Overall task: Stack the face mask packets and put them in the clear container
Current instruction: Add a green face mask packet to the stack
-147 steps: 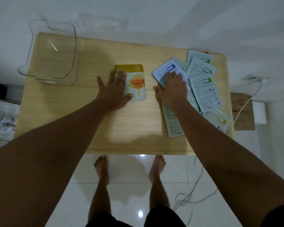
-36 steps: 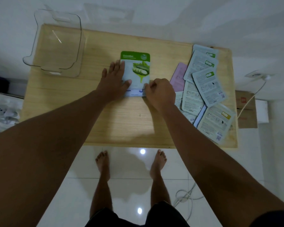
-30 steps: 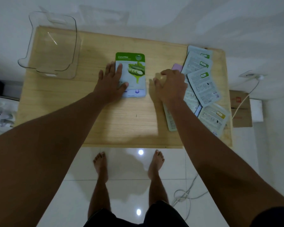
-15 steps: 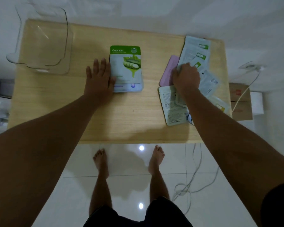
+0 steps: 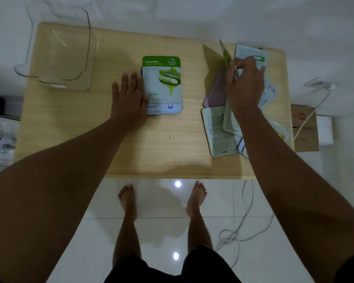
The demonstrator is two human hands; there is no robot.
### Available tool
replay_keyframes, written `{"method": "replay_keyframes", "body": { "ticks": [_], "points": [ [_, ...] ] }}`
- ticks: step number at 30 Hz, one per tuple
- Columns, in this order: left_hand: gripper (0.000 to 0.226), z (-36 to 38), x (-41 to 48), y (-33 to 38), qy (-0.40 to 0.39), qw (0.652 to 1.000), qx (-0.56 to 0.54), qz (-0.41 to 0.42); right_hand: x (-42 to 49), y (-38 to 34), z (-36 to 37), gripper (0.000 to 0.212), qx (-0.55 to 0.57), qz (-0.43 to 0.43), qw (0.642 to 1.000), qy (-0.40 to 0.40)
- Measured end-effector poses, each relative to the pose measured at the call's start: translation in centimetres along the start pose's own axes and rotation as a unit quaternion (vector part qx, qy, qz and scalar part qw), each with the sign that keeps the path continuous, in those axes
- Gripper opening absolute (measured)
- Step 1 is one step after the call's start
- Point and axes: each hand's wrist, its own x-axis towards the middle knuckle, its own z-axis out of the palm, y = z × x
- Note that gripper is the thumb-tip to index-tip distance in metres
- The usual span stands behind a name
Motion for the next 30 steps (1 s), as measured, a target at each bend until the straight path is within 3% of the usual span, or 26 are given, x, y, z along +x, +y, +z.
{"method": "replay_keyframes", "body": {
  "ticks": [4, 6, 9, 13, 18, 22, 27, 30],
  "points": [
    [0.061, 0.0, 0.0, 0.0, 0.000, 1.000, -0.002, -0.002, -0.9, -3.9, 0.2, 0.016, 0.179, 0.017, 0.982, 0.052],
    [0.061, 0.1, 0.0, 0.0, 0.000, 1.000, 0.000, -0.001, -1.7, -5.8, 0.9, 0.019, 0.268, 0.084, 0.956, 0.078],
    [0.061, 0.0, 0.0, -0.1, -0.002, 1.000, 0.003, 0.000, -3.9, -7.9, 2.7, 0.015, 0.369, 0.216, 0.903, 0.033],
    [0.061, -0.1, 0.0, 0.0, -0.011, 1.000, 0.005, 0.004, -6.2, -7.4, 5.6, 0.015, 0.314, 0.247, 0.916, -0.034],
    [0.061, -0.2, 0.4, 0.0, -0.029, 0.999, 0.018, 0.016, -7.1, -6.5, 6.3, 0.015, 0.134, 0.168, 0.967, -0.139],
    [0.058, -0.4, 0.7, -0.1, -0.023, 0.999, -0.004, 0.022, -6.3, -6.3, 5.6, 0.020, 0.064, 0.117, 0.972, -0.195],
    [0.056, -0.5, 0.6, -0.2, -0.004, 0.998, -0.055, 0.016, -3.8, -4.3, 3.1, 0.016, 0.025, 0.069, 0.991, -0.114],
    [0.056, -0.4, 0.5, -0.1, 0.006, 0.998, -0.056, 0.012, -1.0, -0.7, 2.3, 0.040, -0.094, 0.115, 0.981, -0.126]
  ]
}}
